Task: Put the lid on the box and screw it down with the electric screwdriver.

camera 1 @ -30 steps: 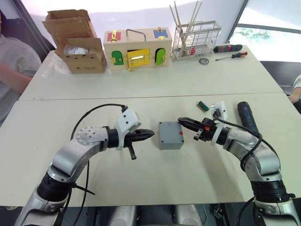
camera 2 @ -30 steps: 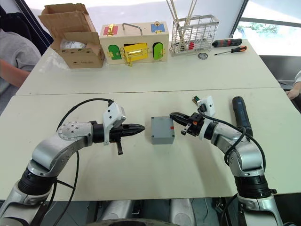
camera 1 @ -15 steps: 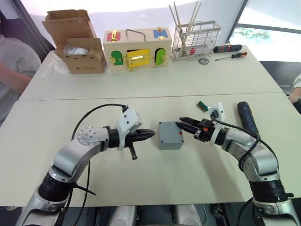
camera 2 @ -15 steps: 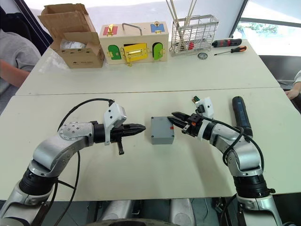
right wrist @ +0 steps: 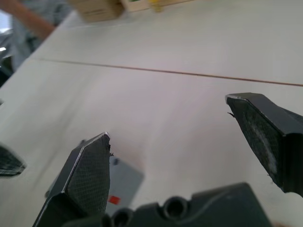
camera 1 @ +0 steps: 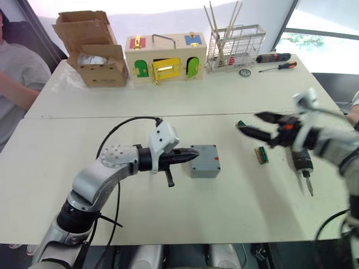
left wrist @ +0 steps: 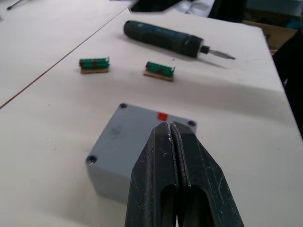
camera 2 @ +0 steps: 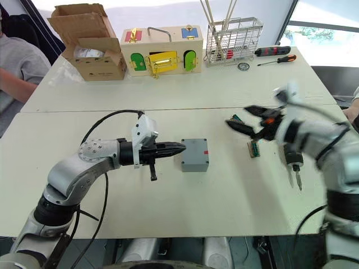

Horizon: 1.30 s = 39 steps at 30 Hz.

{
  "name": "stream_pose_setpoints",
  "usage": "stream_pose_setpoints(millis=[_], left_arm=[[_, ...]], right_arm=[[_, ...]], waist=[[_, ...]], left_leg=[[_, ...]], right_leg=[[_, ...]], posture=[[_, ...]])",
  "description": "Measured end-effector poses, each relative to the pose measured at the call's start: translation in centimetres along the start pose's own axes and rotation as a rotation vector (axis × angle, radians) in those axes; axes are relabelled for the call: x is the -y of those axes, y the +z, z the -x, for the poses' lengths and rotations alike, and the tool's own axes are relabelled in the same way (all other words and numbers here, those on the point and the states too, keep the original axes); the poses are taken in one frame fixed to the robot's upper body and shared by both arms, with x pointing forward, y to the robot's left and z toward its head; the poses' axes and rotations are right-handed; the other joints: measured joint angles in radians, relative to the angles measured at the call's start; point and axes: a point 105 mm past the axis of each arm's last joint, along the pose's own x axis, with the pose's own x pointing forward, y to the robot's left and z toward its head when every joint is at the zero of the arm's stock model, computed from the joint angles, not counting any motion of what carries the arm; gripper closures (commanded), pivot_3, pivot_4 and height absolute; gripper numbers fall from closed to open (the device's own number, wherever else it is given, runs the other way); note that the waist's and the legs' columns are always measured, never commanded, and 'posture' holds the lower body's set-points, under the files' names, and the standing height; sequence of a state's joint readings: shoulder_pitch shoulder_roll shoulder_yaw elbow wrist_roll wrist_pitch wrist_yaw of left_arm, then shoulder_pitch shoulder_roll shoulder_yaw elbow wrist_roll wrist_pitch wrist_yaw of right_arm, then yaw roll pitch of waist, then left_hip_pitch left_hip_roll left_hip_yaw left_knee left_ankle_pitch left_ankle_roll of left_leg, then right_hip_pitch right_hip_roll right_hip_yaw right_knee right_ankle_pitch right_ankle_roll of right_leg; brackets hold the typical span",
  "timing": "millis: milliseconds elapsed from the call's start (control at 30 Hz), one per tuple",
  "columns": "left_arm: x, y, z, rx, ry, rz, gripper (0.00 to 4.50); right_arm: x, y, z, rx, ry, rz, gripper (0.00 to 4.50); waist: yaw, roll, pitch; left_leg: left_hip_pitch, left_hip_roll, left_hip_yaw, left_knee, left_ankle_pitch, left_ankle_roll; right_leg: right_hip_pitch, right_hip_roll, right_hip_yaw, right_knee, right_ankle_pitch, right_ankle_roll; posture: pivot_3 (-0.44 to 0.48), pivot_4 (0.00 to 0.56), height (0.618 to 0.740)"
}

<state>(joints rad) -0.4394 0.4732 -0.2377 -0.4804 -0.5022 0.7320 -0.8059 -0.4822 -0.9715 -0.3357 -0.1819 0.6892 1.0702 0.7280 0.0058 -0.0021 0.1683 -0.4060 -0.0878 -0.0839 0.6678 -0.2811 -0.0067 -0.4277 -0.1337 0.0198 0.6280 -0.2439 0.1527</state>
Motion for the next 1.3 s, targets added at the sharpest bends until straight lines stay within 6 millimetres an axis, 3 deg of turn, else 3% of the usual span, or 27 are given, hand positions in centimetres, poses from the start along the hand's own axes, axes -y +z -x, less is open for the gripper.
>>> stream_pose_setpoints(millis=[267,467,600,833,1000,1233,1300], left_arm=[[3.0,0.0,-2.2,-0.002,-0.195,-0.068,4.5],[2.9,0.6,-3.0,0.025,-0.165,-0.106,4.5],[3.3,0.4,-3.4,0.03,-0.15,-0.096,4.5],[4.8,0.1,-3.6,0.031,-0.132,-0.074,4.5],[4.7,-0.6,-3.8,0.007,-0.092,-0.065,4.5],[4.9,-0.3,-4.0,0.017,-0.062,-0.06,4.5],[5.0,-0.3,-4.1,0.019,-0.062,-0.059,4.5]], right_arm=[[8.2,-2.9,5.8,-0.419,-0.295,-0.027,0.02],[7.3,-5.2,6.4,-0.634,-0.128,-0.181,0.02],[7.7,-7.0,7.0,-0.761,-0.118,-0.224,0.02],[8.2,-10.0,4.5,-0.886,-0.111,-0.314,0.02],[8.7,-9.8,3.5,-0.877,-0.121,-0.344,0.02],[9.2,-11.2,3.1,-0.924,-0.139,-0.335,0.02],[9.2,-11.4,2.8,-0.928,-0.144,-0.33,0.52]], waist=[[0.002,0.001,0.0],[-0.017,0.003,0.001],[-0.015,0.003,0.001],[-0.016,0.004,0.001],[-0.012,0.004,0.001],[-0.012,0.004,0.0],[-0.015,0.001,-0.001]], left_leg=[[0.0,0.0,0.004,0.001,-0.002,0.004],[0.0,0.0,0.004,0.0,-0.002,0.003],[-0.001,0.0,0.004,0.001,-0.001,0.001],[0.0,0.0,0.004,0.001,0.0,0.0],[-0.001,-0.001,0.003,0.001,0.0,0.0],[0.0,-0.001,0.003,0.001,0.0,0.0],[0.001,-0.001,0.002,0.001,0.0,0.0]], right_leg=[[0.0,-0.001,0.001,0.0,0.0,0.0],[0.0,0.0,0.001,-0.001,0.0,0.0],[0.0,-0.001,0.001,-0.001,0.0,0.0],[-0.001,-0.001,0.001,-0.001,0.0,0.0],[-0.001,-0.001,0.001,-0.001,0.0,0.0],[0.0,-0.001,0.001,-0.001,0.0,0.0],[0.001,0.0,0.001,-0.001,0.0,0.0]], posture=[[0.0,0.15,0.734],[0.0,0.15,0.734],[0.0,0.15,0.734],[0.0,0.15,0.734],[0.0,0.15,0.734],[0.0,0.15,0.734],[0.0,0.15,0.734]])
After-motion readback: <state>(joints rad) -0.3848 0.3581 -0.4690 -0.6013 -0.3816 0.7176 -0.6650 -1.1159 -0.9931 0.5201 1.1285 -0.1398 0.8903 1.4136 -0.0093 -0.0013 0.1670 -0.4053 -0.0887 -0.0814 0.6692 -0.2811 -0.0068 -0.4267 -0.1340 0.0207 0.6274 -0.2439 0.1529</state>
